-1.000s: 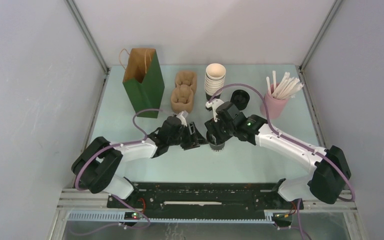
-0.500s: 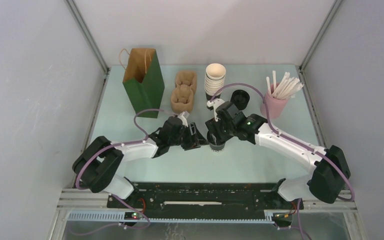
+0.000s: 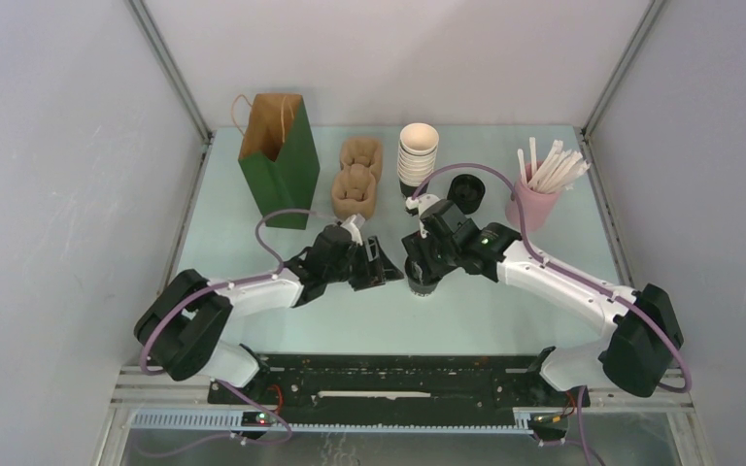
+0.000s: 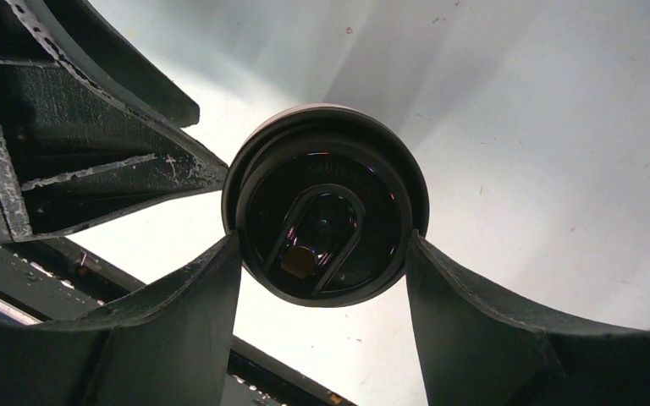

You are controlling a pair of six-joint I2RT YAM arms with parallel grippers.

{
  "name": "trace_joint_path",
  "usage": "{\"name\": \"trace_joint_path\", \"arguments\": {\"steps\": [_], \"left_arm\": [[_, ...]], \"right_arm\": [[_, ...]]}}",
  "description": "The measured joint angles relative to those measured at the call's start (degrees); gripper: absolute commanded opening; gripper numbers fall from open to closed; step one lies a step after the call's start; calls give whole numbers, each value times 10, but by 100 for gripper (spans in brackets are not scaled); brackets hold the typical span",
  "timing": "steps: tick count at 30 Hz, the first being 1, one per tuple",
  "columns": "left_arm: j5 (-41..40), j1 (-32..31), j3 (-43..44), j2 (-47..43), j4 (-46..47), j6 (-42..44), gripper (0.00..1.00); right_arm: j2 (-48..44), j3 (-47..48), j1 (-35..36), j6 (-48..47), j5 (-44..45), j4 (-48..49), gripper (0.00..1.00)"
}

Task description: Pack the takeout coffee

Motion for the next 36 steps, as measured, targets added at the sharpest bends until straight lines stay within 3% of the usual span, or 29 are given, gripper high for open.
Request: {"name": "trace_joint_path", "arguments": {"steps": [17,36], "left_arm": [[3,27,54,26,0,11,67],[-1,28,32,9,-6,24,68]], "right_arm": [[-82,-15,-12,15,-17,-9,65],[4,36,13,3,11,-60,66]]}}
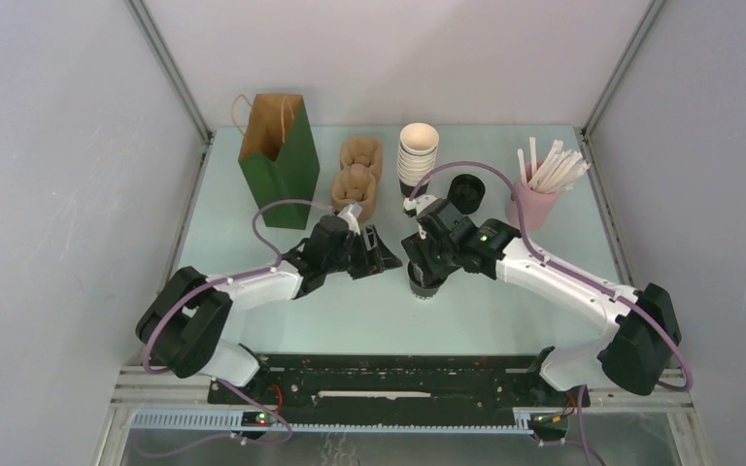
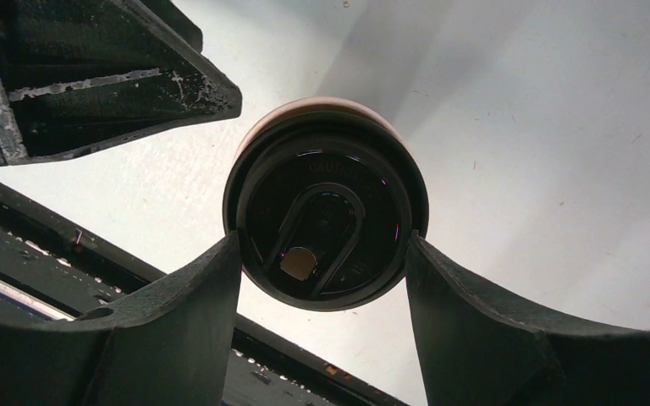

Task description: Pack the takeout coffee

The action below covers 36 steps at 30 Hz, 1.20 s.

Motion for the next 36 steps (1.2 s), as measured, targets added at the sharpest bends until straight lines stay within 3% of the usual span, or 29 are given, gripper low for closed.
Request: {"name": "trace_joint_path", "arguments": {"steps": [36], "left_arm": [[-9,1,-16,-19,-8,1,69]], "right_arm": [[0,1,2,0,1,7,67]]}}
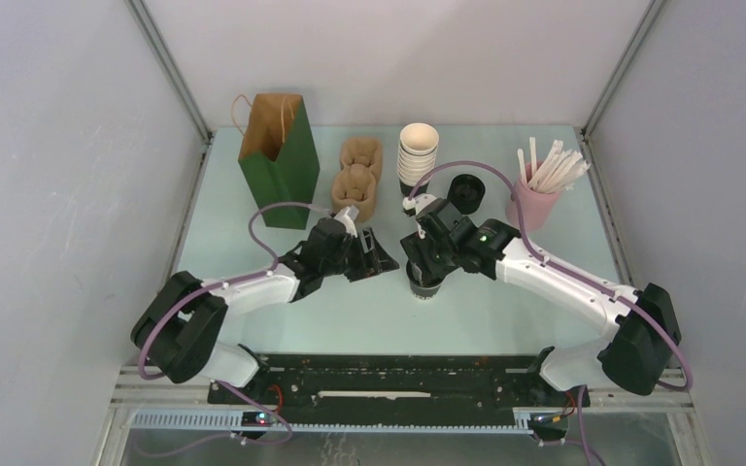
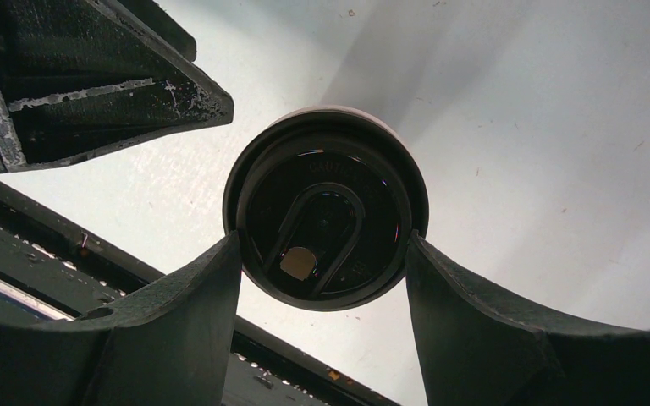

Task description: Pack the takeout coffee

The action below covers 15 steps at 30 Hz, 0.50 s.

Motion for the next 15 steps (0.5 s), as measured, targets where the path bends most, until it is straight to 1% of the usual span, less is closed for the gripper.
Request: {"name": "trace_joint_path", "arguments": {"steps": [9,15], "left_arm": [[0,0,0,-12,-1,0,69],[0,0,0,-19,-4,1,70]], "right_arm": [[1,0,0,0,3,0,68],[0,-12,3,2,7,6,71]]}}
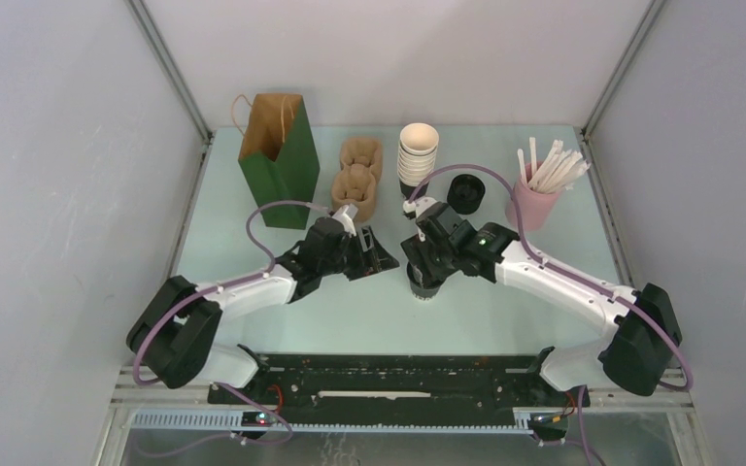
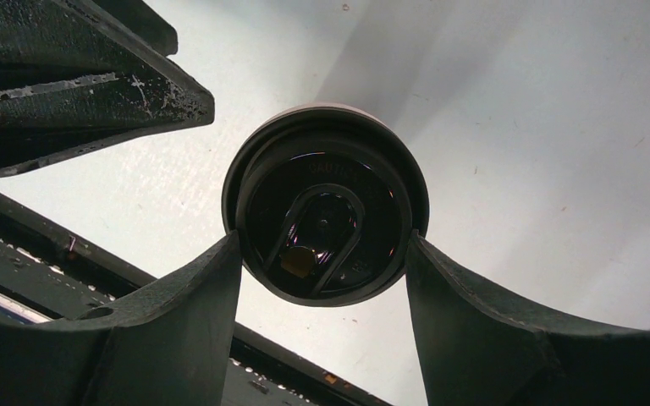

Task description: Pack the takeout coffee

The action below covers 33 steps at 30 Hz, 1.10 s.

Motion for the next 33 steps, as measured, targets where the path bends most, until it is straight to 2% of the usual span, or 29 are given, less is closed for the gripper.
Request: {"name": "trace_joint_path", "arguments": {"steps": [15,21,27,33], "left_arm": [[16,0,-2,-24,-6,3,77],[58,0,-6,-22,47,-14,60],[88,1,-6,30,103,-43,46],[111,3,-6,69,152,-73,47]], "right_arm": [[-10,-24,-14,0,-6,45,73],[-10,-24,-18,-2,-13,46,73],[-10,-24,-20,-2,-17,46,73],[-10,-25,-23,-2,-21,47,72]]}}
